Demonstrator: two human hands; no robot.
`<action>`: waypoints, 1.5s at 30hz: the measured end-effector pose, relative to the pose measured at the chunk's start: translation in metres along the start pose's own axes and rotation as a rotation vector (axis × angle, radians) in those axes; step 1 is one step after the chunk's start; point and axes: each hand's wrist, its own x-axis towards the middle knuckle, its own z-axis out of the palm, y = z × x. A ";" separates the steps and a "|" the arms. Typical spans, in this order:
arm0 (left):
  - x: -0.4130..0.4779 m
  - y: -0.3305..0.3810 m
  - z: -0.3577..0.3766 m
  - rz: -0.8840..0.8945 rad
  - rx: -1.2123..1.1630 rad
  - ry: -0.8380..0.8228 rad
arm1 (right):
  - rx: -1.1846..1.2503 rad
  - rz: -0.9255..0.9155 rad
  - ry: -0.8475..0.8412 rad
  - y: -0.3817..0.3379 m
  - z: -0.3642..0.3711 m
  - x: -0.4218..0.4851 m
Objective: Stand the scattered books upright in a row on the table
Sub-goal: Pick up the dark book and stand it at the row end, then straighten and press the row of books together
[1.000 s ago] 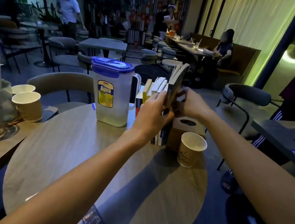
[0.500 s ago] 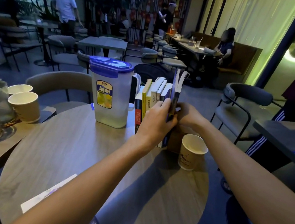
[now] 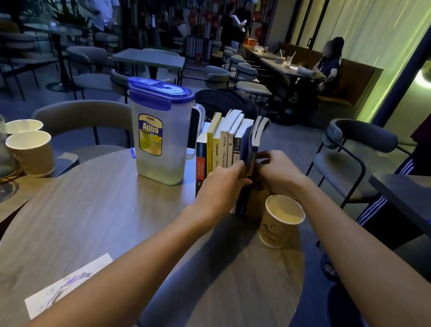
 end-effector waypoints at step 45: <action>0.020 -0.079 -0.063 -0.298 -0.330 -0.116 | -0.455 -0.153 -0.059 0.006 0.005 0.007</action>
